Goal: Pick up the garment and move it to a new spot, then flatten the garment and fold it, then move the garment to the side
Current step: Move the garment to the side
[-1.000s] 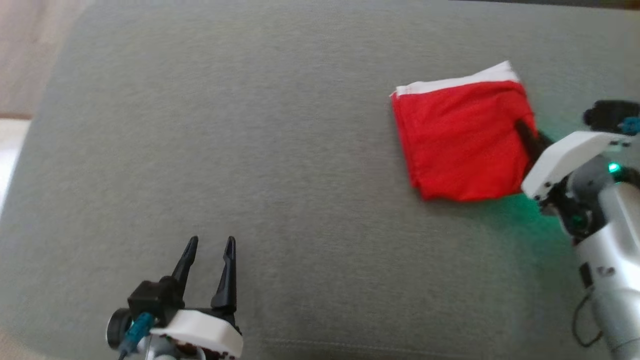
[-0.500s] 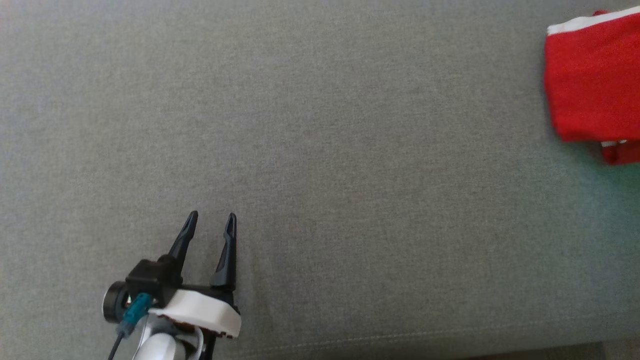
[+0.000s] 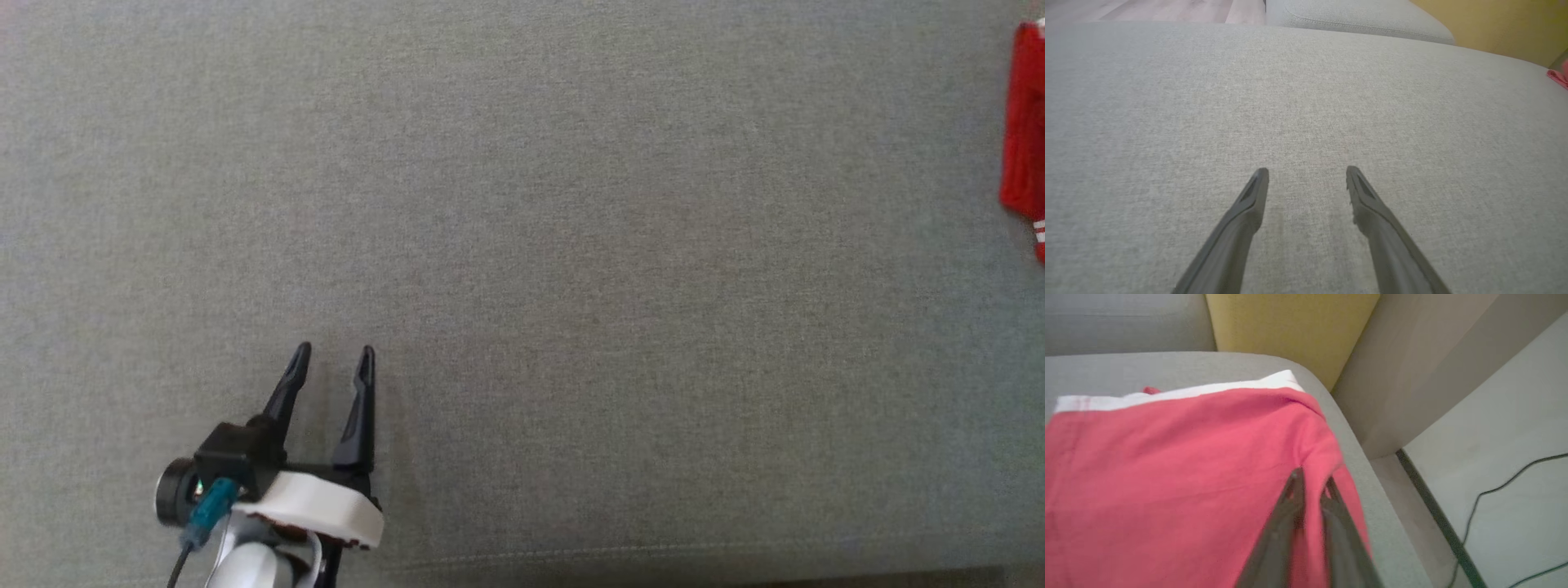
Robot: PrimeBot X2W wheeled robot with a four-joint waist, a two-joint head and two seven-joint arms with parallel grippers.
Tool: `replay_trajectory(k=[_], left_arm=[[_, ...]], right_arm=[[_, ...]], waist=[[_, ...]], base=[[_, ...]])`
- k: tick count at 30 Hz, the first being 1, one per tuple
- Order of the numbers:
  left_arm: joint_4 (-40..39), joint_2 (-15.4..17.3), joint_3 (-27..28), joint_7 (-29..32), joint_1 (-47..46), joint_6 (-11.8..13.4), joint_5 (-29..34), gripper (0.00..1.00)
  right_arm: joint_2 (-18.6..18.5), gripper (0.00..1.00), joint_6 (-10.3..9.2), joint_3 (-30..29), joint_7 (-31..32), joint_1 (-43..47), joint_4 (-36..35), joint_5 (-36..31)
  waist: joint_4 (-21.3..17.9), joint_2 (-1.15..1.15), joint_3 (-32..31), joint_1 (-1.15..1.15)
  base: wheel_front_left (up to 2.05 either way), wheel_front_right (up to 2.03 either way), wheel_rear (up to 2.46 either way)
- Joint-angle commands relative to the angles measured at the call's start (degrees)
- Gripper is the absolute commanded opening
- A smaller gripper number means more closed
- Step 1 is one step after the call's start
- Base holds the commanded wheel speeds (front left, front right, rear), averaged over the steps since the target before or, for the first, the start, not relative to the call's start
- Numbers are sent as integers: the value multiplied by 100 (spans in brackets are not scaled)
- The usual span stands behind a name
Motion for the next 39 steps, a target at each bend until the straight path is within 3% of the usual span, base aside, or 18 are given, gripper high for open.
replay_trajectory(k=[1,9,18,23,28,33,39], left_arm=[[-183,3,215,-35,-102,4,38,100],[-190,3,200,-35,-51,81,-56,100],[-128,3,223,-35,144,270,-262,100],[-98,3,405,-35,291,457,-254,100],[-53,3,596,-35,456,458,-157,100],[-33,3,729,-35,616,368,-93,100],[9,3,754,-35,742,201,-65,100]], right_arm=[[-130,100,-4,-193,-90,-45,-137,-388],[464,100,-4,-654,-684,133,-660,-1314],[1420,100,-4,-292,-1396,1037,-2016,-1063],[1952,100,-4,72,-1667,2011,-2913,-789],[2549,100,-4,416,-2030,3084,-3546,-690],[2992,100,-4,806,-2430,3938,-3714,-632],[3073,100,-4,1246,-2973,4468,-3305,-252]], waist=[[8,0,-17,-1],[-39,0,-237,-1],[4,0,-911,-1],[192,0,-1307,-1],[407,0,-1619,-1],[514,0,-1863,-1],[487,0,-2062,-1]], base=[[0,0,0],[0,0,0],[0,0,0],[0,0,0],[0,0,0],[0,0,0],[0,0,0]])
